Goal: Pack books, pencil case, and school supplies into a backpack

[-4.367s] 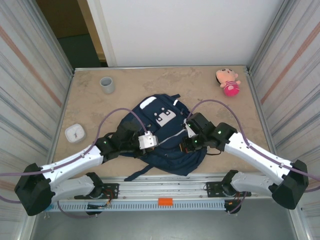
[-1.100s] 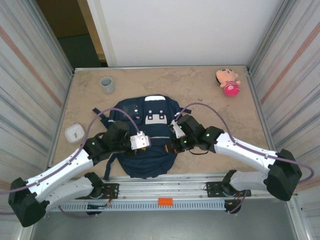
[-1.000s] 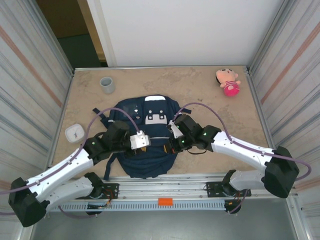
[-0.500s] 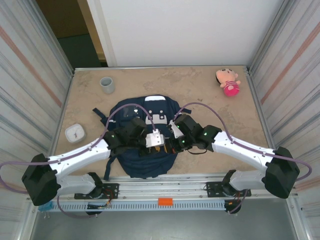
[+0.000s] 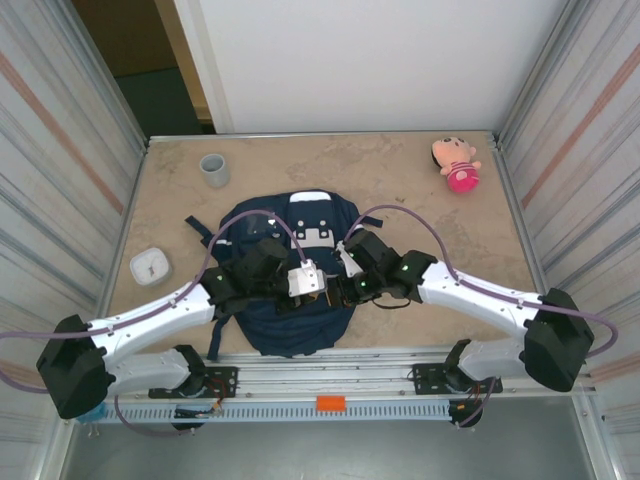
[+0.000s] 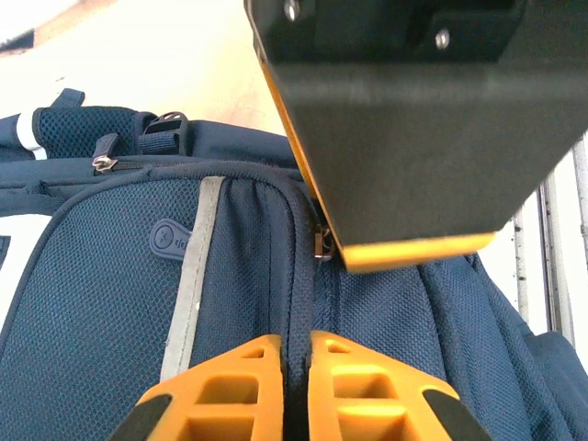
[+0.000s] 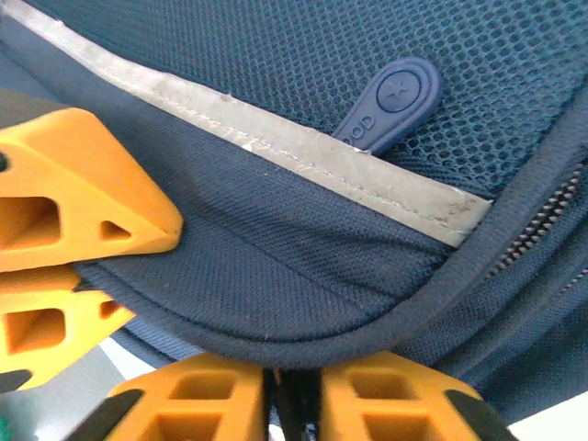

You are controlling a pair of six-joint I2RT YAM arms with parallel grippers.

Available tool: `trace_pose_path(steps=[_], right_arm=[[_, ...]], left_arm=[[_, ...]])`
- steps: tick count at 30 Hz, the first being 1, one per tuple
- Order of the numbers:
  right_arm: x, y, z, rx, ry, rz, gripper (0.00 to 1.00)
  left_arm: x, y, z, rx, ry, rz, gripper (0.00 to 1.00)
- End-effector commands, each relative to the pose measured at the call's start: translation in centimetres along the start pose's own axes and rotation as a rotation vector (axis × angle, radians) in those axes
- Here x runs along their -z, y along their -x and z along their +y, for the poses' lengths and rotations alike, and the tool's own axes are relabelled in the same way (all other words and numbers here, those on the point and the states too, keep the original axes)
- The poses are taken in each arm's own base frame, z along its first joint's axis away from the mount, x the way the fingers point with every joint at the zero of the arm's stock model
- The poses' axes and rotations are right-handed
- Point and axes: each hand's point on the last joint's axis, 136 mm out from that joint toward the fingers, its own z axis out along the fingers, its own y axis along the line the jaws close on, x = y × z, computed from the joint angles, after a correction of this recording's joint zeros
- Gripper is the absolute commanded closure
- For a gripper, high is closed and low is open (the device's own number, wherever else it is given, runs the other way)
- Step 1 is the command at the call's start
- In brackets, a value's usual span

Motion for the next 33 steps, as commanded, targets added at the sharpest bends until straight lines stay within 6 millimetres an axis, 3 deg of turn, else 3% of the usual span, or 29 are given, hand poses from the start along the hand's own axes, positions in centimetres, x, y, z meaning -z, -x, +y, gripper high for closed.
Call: trace_pose_path(steps=[1,3,7,16,19,25,33], right_arm=[[-0.2,0.3,-0.4,0.021,-0.045,-0.004,0.79],[-0.2,0.4,-0.6,0.024,-0.054,-0.007,0.83],[0.4,0.3,-1.5,0.025,-0.089,-0.013,1.00],[2.8,0.5,-6.5,-0.088,-0.132,-0.041,1.00],[3.0,1.0,-7.3,-0.099,-0.125,-0.062,1.00],[2.5,3.8,-6.7,-0.077,-0.060,-0.102,1.00],[2.8,6.8,-8.9,-0.095,-0.048,-0.126,1.00]], left_arm=[[1.1,2.7,0.0,0.002,-0.008,-0.113,0.96],[1.1,2.6,0.0,0.005,-0.008,-0.111,0.96],[1.2,2.1,-0.1,0.005,-0.001,-0.097,0.96],[2.3,-1.4,-0.4,0.016,0.046,-0.020,0.99],[2.6,-2.3,-0.8,0.008,0.045,-0.008,0.99],[3.0,-0.8,-3.6,-0.040,-0.108,-0.093,0.99],[3.5,0.0,-5.6,-0.085,-0.242,-0.115,0.99]])
